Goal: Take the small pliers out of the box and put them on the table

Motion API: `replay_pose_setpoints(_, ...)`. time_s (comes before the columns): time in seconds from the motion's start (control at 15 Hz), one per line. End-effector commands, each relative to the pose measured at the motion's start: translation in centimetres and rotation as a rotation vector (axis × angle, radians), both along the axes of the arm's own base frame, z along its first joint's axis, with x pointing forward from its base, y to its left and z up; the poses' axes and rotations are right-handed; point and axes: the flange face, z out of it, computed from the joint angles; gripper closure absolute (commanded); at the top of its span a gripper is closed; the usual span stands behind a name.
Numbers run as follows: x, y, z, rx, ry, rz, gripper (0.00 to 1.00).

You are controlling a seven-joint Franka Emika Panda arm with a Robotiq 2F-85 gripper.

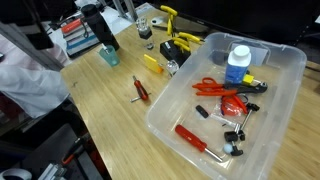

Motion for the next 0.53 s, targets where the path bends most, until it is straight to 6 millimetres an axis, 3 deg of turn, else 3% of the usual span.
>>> replay_pose_setpoints(0.0, 2.5, -3.2, -1.5, 0.030, -0.068, -0.192, 0.00)
replay_pose_setpoints(0.4, 7.2, -9.8, -8.0, -0.109, -0.182, -0.508, 0.00)
replay_pose_setpoints(0.47, 6.6, -9.3, -7.2, -0.064, -0.164, -0.439, 0.00)
